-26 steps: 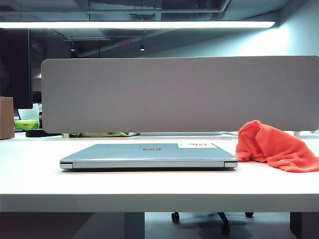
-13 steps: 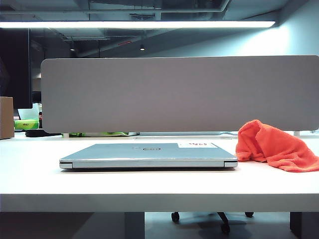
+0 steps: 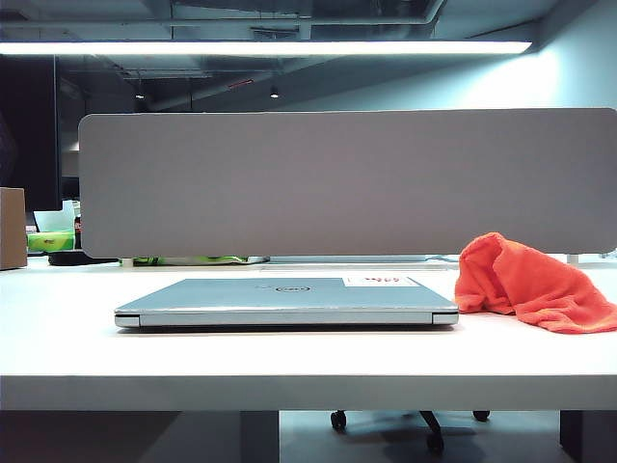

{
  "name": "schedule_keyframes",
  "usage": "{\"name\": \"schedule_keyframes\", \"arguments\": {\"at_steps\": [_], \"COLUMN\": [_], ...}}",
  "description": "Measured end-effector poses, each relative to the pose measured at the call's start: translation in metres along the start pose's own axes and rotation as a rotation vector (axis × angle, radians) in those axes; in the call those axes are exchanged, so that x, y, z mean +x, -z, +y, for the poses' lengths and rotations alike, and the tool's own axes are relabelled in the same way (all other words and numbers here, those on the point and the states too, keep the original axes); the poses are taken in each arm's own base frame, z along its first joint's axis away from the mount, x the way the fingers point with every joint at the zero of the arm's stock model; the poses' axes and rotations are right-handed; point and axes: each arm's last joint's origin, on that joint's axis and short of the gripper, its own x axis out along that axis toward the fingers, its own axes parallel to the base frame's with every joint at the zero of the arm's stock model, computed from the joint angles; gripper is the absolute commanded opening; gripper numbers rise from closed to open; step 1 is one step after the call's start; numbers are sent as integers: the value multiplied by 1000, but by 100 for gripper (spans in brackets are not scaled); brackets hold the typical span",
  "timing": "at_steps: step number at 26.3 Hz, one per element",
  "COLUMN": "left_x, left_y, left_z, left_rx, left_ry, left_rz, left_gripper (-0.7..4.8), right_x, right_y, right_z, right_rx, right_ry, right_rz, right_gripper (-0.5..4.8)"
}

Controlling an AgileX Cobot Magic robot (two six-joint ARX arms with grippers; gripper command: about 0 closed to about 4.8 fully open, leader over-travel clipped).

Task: Pick up the rag and use it to wipe the water off the lid of the laptop on the table.

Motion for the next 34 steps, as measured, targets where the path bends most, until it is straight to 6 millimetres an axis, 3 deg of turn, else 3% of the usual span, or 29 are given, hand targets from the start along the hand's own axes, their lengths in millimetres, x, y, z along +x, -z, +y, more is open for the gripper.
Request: {"name": "schedule_keyframes", "arguments": {"at_steps": [3,5,8,10,14,16,22,27,34], "left_x": [10,18,19,18,18,18,18,18,18], "left_y": [2,6,7,6,6,6,6,6,6], "left_z": [6,12,13,12,12,12,12,12,12], "left_rx": [-40,-74,-80,-74,-73,-75,-75,-75,-74], "left_ry": [42,38,37,39,39,39,39,39,39], "left_rz": [58,103,110,102,102,104,103,103,103], "left_gripper": [22,22,22,22,22,22,22,22,22], "right_x": [36,102,164,207,270,294,314,325,336], "right_y": [-16,-20,-26,-27,-24,-13,8,22,48], "right_z": [-6,-16,-23,-27,-23,-14,5,1,-3], "right_rx": [3,49,75,82,74,64,0,-34,-132], "right_ry": [-3,-49,-84,-97,-128,-157,-166,-114,-82], "right_rz": [176,382,519,567,654,706,788,836,982], "right_gripper": [382,397,442,442,442,442,442,440,248]}}
